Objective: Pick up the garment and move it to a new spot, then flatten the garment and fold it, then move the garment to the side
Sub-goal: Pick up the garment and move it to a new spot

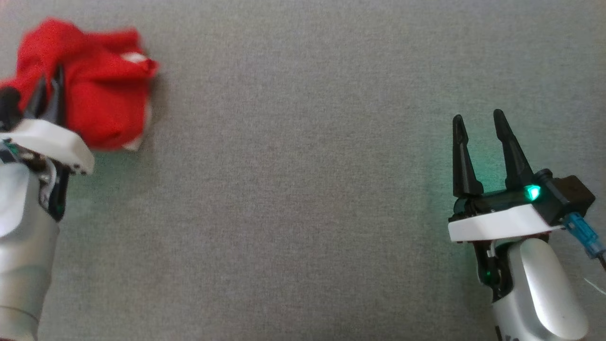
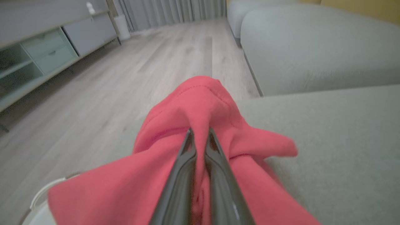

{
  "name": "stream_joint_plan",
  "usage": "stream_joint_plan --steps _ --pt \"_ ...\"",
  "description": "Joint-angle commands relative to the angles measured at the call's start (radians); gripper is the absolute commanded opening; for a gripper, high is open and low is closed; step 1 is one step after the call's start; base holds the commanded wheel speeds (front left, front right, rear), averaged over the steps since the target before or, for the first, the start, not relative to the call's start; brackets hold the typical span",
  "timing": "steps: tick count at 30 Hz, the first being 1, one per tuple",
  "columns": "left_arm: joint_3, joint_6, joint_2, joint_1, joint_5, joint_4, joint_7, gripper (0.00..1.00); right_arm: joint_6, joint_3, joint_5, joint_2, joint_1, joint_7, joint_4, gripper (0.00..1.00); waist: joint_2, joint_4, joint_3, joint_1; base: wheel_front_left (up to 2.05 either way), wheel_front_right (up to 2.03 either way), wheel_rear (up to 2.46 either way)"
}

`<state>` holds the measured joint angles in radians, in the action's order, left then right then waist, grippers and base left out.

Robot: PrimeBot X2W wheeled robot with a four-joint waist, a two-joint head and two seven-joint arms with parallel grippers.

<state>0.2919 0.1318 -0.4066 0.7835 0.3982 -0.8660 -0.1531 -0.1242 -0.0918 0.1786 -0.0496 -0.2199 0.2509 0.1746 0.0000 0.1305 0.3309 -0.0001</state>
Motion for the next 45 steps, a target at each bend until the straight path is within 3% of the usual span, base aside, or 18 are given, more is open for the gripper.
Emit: stream_joint_plan --steps 1,10,19,24,28,29,30,32,37,45 --pt "-0.033 -0.008 -0.064 0.061 -0.015 0.044 -0.051 0.00 -0.007 -0.028 0.010 -0.001 -0.017 0.011 -0.027 1.00 0.0000 -0.004 -0.020 0.0001 0.00 0.00 0.00" --pt "0.009 -0.011 -0.057 0.020 -0.083 0.323 -0.104 0.00 -0.007 -0.044 0.049 -0.001 0.002 0.011 -0.012 1.00 0.0000 -0.028 -0.106 0.0001 0.00 0.00 0.00" --pt "0.121 -0.009 -0.031 -0.049 -0.103 0.572 0.088 0.00 -0.007 -0.068 0.090 -0.001 0.003 0.011 -0.014 1.00 0.0000 -0.100 -0.134 0.0001 0.00 0.00 0.00" --pt "0.186 -0.007 -0.013 -0.058 -0.097 0.667 0.198 0.00 -0.007 -0.093 0.115 -0.001 -0.015 0.011 -0.022 1.00 0.0000 -0.187 -0.113 0.0001 0.00 0.00 0.00" --pt "0.243 -0.005 0.026 -0.029 -0.087 0.669 0.253 0.00 -0.007 -0.115 0.138 -0.001 -0.038 0.011 -0.032 1.00 0.0000 -0.267 -0.084 0.0001 0.00 0.00 0.00" --pt "0.254 -0.004 0.038 -0.014 -0.087 0.655 0.253 0.86 -0.007 -0.119 0.144 -0.001 -0.043 0.011 -0.034 1.00 0.0000 -0.284 -0.077 0.0001 0.00 0.00 0.00" --pt "0.264 -0.004 0.049 0.002 -0.091 0.635 0.247 1.00 -0.007 -0.124 0.150 -0.001 -0.047 0.011 -0.036 1.00 0.0000 -0.302 -0.071 0.0001 0.00 0.00 0.00" --pt "0.278 -0.004 0.063 0.034 -0.107 0.583 0.227 1.00 -0.007 -0.133 0.160 -0.001 -0.054 0.011 -0.037 1.00 0.0000 -0.330 -0.063 0.0001 0.00 0.00 0.00" --pt "0.250 -0.054 0.089 0.074 -0.123 0.473 0.117 1.00 -0.007 -0.131 0.172 -0.001 -0.053 0.011 -0.043 1.00 0.0000 -0.349 -0.060 0.0001 0.00 0.00 0.00" --pt "0.175 -0.107 0.072 -0.049 -0.061 0.434 -0.042 1.00 -0.007 -0.082 0.134 -0.001 -0.015 0.011 -0.030 1.00 0.0000 -0.241 -0.107 0.0001 0.00 0.00 0.00"
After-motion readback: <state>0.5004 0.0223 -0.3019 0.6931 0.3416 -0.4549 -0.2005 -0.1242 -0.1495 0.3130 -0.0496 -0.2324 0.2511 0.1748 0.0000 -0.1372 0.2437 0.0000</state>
